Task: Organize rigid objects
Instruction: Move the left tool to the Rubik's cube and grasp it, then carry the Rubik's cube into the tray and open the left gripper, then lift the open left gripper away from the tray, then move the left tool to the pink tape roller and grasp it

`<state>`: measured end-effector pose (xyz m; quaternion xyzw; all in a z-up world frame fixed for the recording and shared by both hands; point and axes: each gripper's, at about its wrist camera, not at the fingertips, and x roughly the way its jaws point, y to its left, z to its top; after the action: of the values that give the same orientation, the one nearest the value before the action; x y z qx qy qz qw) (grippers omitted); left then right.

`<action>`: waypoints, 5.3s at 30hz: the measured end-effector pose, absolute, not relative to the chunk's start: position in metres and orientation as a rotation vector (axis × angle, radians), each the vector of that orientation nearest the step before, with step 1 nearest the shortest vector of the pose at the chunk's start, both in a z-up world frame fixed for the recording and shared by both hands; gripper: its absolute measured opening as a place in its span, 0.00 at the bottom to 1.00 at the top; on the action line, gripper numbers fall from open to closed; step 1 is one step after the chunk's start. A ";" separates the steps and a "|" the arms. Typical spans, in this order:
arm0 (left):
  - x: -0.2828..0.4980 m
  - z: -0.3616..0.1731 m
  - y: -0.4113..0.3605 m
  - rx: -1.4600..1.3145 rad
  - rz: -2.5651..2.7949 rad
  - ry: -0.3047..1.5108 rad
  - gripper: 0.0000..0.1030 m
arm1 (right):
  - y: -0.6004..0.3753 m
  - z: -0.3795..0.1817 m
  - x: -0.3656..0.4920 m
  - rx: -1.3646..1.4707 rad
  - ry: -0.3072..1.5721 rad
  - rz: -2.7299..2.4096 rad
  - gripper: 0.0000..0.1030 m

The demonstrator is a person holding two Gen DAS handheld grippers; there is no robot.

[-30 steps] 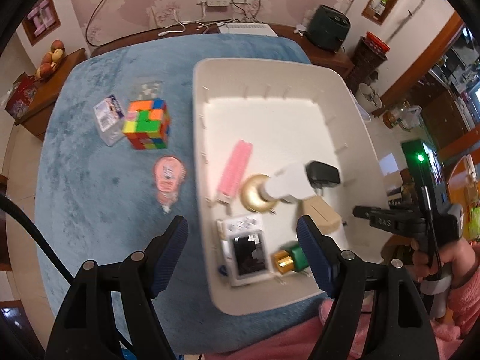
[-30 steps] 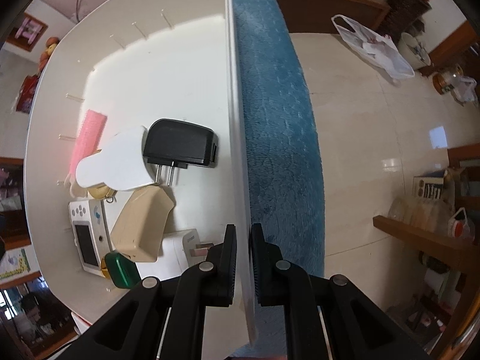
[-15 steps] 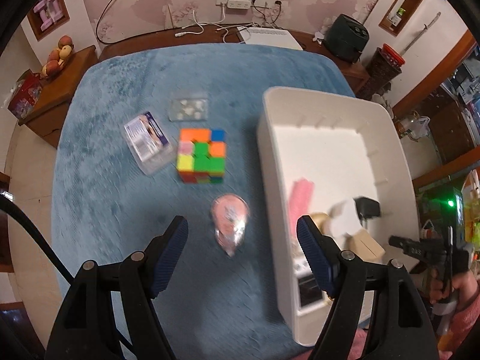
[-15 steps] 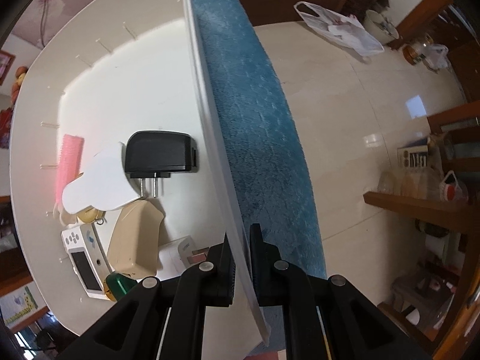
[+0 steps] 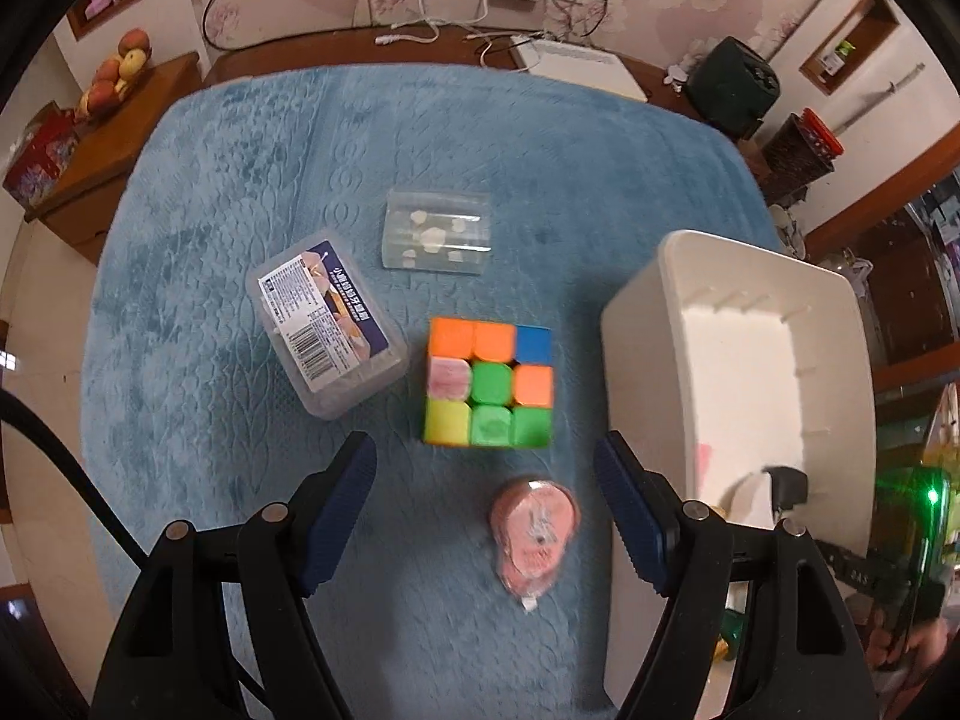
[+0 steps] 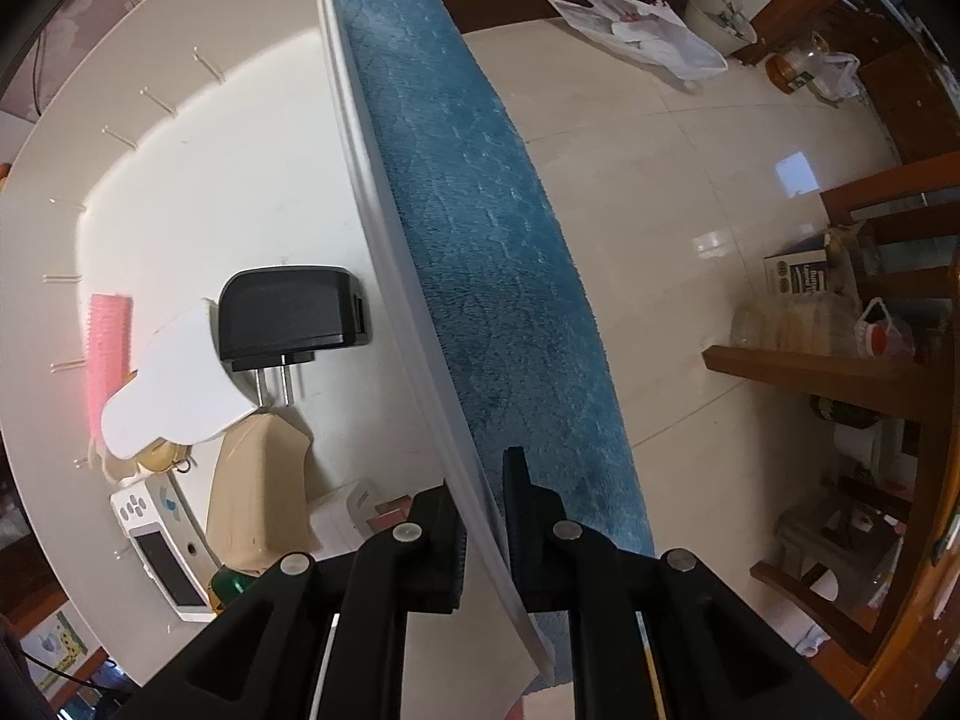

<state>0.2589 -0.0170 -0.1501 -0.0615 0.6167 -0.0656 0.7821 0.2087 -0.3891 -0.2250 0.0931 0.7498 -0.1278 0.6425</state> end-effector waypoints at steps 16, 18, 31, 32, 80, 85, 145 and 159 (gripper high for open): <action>0.285 -0.189 -0.018 -0.175 -0.152 1.397 0.76 | -0.387 -0.223 0.210 0.220 1.721 -0.333 0.13; 0.287 -0.193 -0.018 -0.188 -0.150 1.411 0.76 | -0.387 -0.224 0.210 0.218 1.724 -0.331 0.13; 0.291 -0.200 -0.026 -0.193 -0.142 1.420 0.63 | -0.385 -0.225 0.210 0.209 1.724 -0.324 0.13; 0.290 -0.199 -0.027 -0.179 -0.135 1.419 0.62 | -0.384 -0.225 0.210 0.206 1.725 -0.322 0.13; 0.131 -0.069 -0.137 -0.080 -0.109 1.253 0.62 | -0.378 -0.182 0.196 0.108 1.563 0.120 0.08; 0.122 -0.075 -0.166 -0.073 -0.137 1.283 0.62 | -0.384 -0.179 0.198 0.127 1.519 0.162 0.08; 0.136 -0.052 -0.115 0.153 -0.149 1.225 0.71 | -0.401 -0.196 0.196 0.276 1.486 0.099 0.10; 0.169 -0.089 -0.080 0.514 -0.368 1.330 0.80 | -0.393 -0.197 0.192 0.265 1.471 -0.036 0.10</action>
<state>0.1686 -0.0799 -0.0886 0.2344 0.6066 -0.1679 0.7409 0.1919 -0.3933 -0.1974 0.1206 0.6690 -0.0164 0.7332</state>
